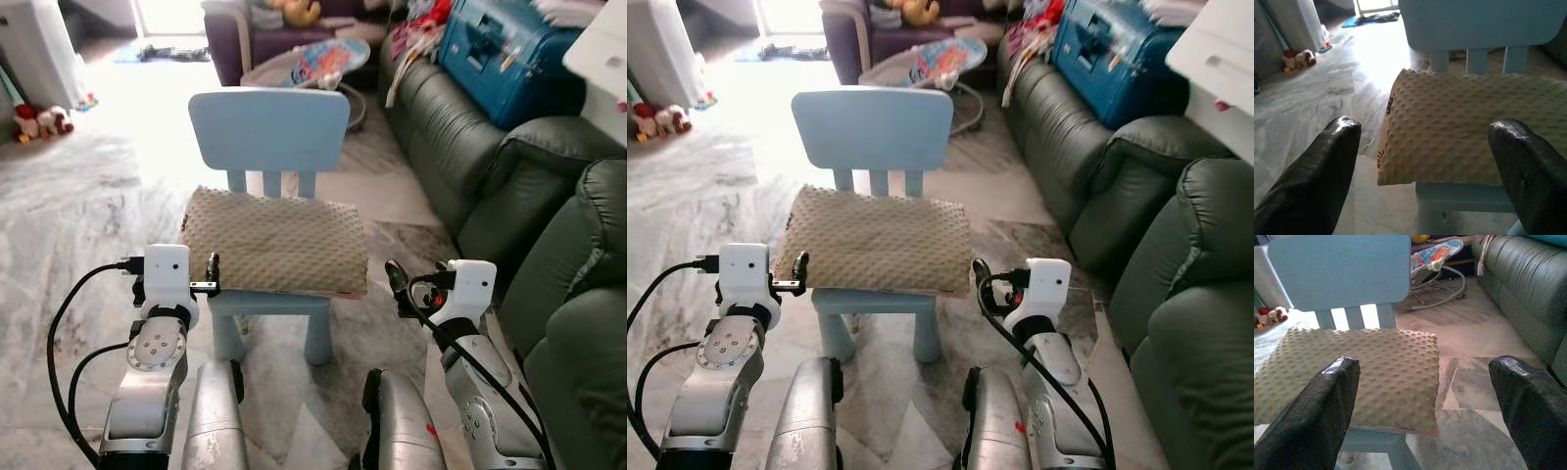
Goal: Move the pillow to the sofa
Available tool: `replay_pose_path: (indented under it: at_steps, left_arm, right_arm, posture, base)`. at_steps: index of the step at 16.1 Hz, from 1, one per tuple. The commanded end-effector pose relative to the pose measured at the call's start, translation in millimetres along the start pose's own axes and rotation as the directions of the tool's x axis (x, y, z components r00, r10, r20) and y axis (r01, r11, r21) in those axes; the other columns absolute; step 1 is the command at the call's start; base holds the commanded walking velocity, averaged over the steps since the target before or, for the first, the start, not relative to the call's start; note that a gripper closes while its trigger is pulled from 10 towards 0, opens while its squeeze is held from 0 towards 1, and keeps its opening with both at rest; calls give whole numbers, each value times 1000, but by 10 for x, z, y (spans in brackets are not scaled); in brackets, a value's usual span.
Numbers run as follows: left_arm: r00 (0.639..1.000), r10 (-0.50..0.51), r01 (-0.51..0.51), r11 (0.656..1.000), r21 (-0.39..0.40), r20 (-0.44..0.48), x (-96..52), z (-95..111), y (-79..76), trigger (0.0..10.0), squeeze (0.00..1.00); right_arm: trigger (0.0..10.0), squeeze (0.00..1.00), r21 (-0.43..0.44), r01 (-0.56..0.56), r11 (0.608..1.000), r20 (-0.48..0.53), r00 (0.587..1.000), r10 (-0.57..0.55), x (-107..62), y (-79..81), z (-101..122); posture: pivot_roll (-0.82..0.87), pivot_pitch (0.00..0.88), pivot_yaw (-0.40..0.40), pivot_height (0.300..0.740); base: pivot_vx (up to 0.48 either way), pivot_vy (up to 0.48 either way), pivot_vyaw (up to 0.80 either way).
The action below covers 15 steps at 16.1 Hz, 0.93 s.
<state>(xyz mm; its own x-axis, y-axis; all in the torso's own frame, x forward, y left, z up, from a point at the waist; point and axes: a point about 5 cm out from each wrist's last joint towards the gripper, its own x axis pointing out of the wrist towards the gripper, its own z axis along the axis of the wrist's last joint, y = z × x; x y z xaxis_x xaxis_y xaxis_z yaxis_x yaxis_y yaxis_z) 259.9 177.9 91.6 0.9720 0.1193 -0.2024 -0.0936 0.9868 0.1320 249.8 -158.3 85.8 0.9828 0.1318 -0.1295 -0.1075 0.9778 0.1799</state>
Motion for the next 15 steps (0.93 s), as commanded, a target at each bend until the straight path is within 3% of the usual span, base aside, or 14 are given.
replay_pose_path:
  at_steps: [1,2,3,4,5,7,15]
  left_arm:
    - [1000,10,-11,1000,9,10,18,37,21,10000,1000]
    - [1000,8,-8,1000,25,13,23,42,24,10000,1000]
    - [1000,-4,4,1000,6,6,21,35,16,10000,247]
    - [1000,-9,9,1000,2,7,18,35,10,10000,243]
    - [1000,-19,19,1000,0,9,11,37,-3,10000,0]
    - [1000,-21,21,1000,1,8,7,35,-10,10000,0]
    - [1000,-23,23,1000,-3,4,20,33,-11,10000,0]
  right_arm:
    - [10000,0,-13,-18,1000,11,1000,18,35,23,49]
    - [10000,0,-16,-24,1000,11,1000,24,39,28,50]
    - [10000,0,-34,-40,999,14,999,41,37,48,53]
    - [10000,0,-34,-45,998,17,999,46,35,53,56]
    - [10000,0,-34,-48,998,21,999,49,33,56,61]
    - [10000,0,-31,-43,999,19,999,43,31,48,58]
    - [10000,0,-39,-49,998,12,999,50,43,51,47]
  posture:
    - [11,0,-51,566]
    - [11,0,-51,566]
    - [10,0,-52,566]
    - [10,0,-51,566]
    - [10,0,-51,574]
    - [10,0,-51,595]
    - [12,0,-53,595]
  base:
    - [0,0,0]
    - [0,0,0]
    - [0,0,0]
    - [0,0,0]
    - [255,0,0]
    - [259,0,0]
    - [258,0,103]
